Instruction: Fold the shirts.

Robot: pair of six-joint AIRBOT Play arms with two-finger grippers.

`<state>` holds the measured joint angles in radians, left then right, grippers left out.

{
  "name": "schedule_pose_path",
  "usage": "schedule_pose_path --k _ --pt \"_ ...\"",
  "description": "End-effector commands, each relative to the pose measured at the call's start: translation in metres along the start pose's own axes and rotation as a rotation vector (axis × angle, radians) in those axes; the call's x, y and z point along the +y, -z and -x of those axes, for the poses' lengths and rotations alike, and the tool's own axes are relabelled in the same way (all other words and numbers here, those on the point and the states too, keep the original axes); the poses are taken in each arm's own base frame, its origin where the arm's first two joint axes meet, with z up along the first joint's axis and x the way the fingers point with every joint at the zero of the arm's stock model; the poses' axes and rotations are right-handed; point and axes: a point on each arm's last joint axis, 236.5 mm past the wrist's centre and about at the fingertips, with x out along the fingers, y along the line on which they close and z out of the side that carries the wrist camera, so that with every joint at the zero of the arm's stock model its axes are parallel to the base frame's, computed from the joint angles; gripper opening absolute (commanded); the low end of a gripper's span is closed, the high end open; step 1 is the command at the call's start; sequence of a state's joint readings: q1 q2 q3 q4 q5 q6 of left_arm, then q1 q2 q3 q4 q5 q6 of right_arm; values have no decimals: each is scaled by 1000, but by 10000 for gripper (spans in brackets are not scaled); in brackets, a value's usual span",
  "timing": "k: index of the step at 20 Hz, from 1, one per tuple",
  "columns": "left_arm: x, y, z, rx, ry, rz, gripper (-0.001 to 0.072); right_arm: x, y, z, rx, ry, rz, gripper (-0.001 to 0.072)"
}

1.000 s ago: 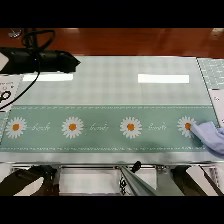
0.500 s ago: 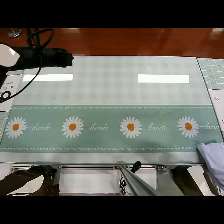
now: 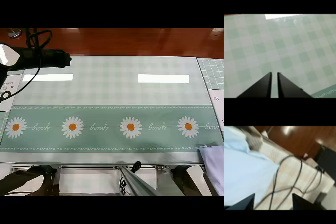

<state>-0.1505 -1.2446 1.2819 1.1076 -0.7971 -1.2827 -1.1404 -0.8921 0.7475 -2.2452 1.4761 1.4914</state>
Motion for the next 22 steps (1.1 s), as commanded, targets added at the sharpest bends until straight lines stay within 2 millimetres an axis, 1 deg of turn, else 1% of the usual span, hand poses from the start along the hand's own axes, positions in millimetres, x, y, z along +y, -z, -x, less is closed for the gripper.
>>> schedule_pose_path --k 1,2,3,4,5,6,7,8,9,10,12,14,15,16,17,18,19,20,22 --pt "-8 21 -9 84 28 -5 463 99 -92 87 -381 -355 80 525" --pt "-12 37 -11 150 43 -19 559 152 -108 141 -482 -569 120 525" --pt "-20 60 -12 245 69 -29 559 199 -108 192 -541 -750 187 525" --pt "-28 81 -10 333 93 -38 559 242 -95 233 -572 -868 307 526" --pt "-36 102 -5 423 107 -42 560 272 -76 259 -586 -907 432 533" --pt "-42 119 3 503 108 -44 560 296 -54 274 -589 -902 559 545" --pt "-47 135 11 577 97 -49 592 316 -29 284 -592 -876 684 551" --pt "-51 147 18 634 79 -49 624 329 -8 289 -603 -841 783 553" --pt "-55 156 23 677 57 -65 623 338 11 291 -620 -801 870 572" --pt "-57 160 25 690 18 -89 620 343 26 290 -622 -762 937 595" --pt "-62 158 31 669 -79 -141 615 345 50 283 -591 -709 1031 595" --pt "-63 145 43 595 -206 -215 615 342 60 277 -554 -695 1062 595" --pt "-59 131 49 521 -286 -251 616 340 62 275 -539 -690 1065 589" --pt "-57 115 51 433 -334 -271 617 338 64 273 -524 -683 1068 588" --pt "-57 109 51 390 -342 -253 617 337 65 272 -520 -680 1070 588" --pt "-59 111 50 395 -335 -221 617 337 65 272 -521 -680 1069 585" --pt "-62 121 48 423 -313 -197 617 338 64 273 -526 -683 1066 562" --pt "-63 133 46 453 -300 -187 617 340 63 273 -531 -689 1057 507" --pt "-60 156 42 510 -299 -181 616 349 66 270 -514 -730 1018 503"
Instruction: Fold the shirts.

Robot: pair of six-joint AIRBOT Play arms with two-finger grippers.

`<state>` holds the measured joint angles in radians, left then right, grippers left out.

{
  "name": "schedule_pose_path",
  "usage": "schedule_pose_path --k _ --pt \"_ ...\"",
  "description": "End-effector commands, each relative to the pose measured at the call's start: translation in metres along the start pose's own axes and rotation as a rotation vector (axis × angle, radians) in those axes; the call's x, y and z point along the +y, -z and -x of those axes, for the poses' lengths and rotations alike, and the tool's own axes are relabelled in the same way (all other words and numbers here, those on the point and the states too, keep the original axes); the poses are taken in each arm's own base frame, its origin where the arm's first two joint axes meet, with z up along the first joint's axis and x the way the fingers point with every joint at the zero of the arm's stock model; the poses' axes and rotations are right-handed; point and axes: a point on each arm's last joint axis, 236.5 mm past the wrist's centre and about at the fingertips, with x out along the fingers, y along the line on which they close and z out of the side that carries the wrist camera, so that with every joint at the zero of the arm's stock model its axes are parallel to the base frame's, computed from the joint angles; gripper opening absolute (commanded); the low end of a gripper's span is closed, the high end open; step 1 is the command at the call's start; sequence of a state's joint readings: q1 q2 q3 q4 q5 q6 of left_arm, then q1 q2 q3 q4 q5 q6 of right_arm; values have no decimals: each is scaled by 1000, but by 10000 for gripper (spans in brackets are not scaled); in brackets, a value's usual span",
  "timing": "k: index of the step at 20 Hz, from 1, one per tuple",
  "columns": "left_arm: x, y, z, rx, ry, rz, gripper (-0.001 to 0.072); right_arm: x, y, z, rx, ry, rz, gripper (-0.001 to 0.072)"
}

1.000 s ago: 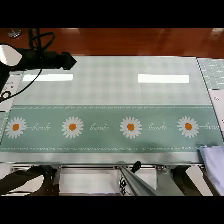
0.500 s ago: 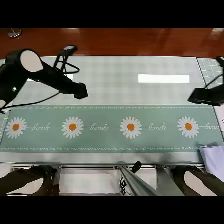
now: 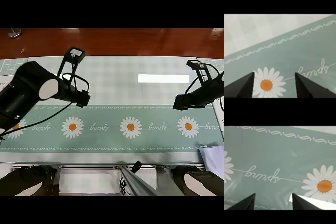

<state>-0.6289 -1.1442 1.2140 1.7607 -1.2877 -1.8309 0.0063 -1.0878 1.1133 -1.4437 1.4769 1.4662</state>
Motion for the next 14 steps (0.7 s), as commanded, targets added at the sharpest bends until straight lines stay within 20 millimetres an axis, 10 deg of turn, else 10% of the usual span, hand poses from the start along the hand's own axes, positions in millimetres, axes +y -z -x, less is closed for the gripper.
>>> schedule_pose_path --k 1,14 --pt "-2 16 -13 30 -16 20 616 8 1 -12 -10 -30 -35 504" --pt "-5 5 -16 -17 -1 17 616 4 2 -19 -11 -19 -44 504"
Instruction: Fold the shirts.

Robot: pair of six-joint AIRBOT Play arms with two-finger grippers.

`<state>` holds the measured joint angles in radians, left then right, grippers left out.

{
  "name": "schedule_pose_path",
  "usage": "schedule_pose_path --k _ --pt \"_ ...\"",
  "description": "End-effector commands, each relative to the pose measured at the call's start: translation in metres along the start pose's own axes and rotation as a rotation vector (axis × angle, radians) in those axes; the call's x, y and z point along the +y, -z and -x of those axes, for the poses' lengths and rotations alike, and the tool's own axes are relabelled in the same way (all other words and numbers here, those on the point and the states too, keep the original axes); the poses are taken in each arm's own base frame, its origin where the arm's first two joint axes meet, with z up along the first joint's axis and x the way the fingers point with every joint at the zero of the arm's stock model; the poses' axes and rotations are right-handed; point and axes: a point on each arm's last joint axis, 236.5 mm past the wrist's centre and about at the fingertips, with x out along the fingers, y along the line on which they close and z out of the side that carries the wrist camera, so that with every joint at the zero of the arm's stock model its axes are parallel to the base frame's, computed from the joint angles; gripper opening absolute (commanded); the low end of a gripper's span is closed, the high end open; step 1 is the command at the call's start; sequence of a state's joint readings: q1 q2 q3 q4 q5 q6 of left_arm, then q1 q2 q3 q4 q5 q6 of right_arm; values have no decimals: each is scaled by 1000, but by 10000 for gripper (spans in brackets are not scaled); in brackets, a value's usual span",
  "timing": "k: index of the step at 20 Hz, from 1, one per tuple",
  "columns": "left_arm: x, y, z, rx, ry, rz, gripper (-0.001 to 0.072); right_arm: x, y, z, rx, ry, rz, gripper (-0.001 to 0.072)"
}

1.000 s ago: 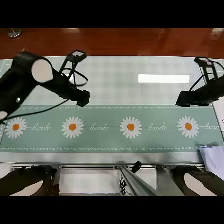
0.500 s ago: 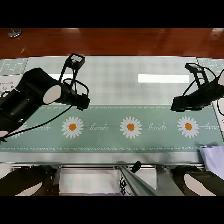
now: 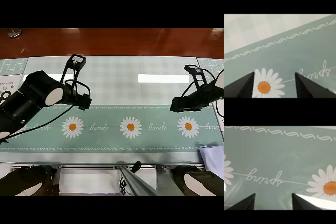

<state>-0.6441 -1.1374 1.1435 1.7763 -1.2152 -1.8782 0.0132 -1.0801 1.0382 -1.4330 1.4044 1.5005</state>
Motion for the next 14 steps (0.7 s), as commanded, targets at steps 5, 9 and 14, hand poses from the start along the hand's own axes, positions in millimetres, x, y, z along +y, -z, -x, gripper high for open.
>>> schedule_pose_path --k 5,9,14 --pt "0 0 0 -3 1 0 617 24 -33 4 -146 -96 41 483" --pt "0 0 0 -3 1 0 617 31 -59 12 -264 -126 37 483" --pt "0 0 0 -3 1 0 616 30 -58 12 -259 -123 38 484"
